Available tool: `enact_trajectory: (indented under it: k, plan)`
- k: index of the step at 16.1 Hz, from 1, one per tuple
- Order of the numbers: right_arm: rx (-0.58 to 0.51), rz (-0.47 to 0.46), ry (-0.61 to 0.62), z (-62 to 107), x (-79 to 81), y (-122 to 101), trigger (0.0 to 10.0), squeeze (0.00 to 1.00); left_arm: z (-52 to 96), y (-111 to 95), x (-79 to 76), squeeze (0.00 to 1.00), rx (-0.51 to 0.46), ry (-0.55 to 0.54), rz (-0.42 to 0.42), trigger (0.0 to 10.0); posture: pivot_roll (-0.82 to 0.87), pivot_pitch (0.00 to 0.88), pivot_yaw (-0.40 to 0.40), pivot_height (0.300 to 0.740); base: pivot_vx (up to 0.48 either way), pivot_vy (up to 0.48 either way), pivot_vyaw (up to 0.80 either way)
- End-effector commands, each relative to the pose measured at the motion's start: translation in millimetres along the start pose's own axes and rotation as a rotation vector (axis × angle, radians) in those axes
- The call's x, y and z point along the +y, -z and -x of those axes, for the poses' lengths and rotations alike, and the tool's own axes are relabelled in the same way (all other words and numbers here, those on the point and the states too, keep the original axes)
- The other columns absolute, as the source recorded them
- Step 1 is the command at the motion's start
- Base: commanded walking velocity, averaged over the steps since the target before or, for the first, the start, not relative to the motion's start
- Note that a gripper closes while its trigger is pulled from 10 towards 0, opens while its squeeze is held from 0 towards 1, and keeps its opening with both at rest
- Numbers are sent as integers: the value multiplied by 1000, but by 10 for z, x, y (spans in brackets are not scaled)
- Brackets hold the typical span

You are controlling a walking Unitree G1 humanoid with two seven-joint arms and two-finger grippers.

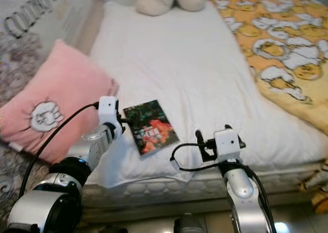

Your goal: Clean up the room

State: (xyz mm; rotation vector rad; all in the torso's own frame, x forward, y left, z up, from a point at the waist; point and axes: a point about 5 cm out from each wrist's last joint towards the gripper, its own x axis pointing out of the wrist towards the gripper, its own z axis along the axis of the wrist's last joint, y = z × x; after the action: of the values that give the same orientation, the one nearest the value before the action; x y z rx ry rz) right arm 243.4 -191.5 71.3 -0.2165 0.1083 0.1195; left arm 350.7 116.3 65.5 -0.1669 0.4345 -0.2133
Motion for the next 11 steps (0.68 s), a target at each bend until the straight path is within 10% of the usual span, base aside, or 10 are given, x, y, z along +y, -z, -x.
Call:
enact_trajectory:
  k: [1, 11]
  plan:
    - [1, -25, -25, 29, 32, 19, 10000, 0, 7, 3, 49, 0, -2, -25, 0, 10000, -206, 0, 54, 704, 0, 0, 0]
    - [142, -133, -100, 387, -32, 411, 10000, 0, -4, 171, -48, 0, 128, 92, 234, 10000, -213, 0, 53, 704, 0, 0, 0]
